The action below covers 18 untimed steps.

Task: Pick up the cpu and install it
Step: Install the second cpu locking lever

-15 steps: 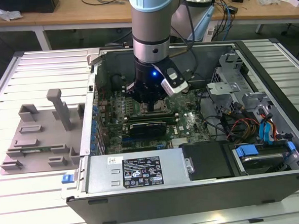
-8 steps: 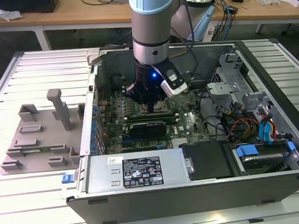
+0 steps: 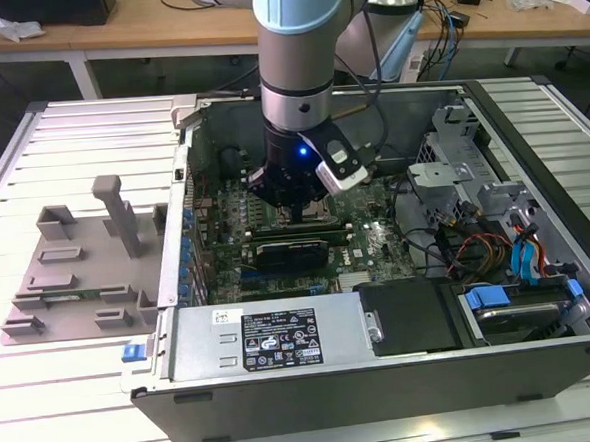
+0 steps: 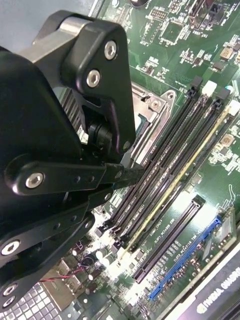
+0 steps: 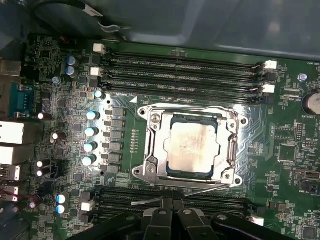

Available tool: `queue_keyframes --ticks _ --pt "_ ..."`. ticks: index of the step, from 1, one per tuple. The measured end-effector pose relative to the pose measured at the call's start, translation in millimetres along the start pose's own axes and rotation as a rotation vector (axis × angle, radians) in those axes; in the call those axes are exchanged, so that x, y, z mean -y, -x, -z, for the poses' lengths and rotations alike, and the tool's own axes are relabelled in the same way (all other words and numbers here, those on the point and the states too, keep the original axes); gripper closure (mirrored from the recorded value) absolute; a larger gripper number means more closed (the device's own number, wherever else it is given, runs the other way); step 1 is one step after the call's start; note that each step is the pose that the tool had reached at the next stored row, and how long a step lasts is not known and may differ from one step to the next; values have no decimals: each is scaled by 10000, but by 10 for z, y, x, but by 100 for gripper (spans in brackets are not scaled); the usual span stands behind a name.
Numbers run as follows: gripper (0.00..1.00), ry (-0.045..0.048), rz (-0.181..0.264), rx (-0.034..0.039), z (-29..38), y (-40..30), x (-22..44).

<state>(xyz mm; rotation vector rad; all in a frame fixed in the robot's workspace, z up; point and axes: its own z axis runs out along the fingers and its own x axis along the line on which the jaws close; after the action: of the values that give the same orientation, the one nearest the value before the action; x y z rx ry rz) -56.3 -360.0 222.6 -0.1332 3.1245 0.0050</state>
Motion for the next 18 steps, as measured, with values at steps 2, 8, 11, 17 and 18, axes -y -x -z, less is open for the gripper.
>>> queue_keyframes --ticks 2,8,11,17,18 --pt "89 8 0 0 -12 -30 -2" --pt "89 9 1 5 -24 -74 2" --pt "89 4 -1 70 -25 -164 -6" --pt "89 186 -11 139 -91 -224 -8" --pt "89 297 -15 179 -97 -242 -6"
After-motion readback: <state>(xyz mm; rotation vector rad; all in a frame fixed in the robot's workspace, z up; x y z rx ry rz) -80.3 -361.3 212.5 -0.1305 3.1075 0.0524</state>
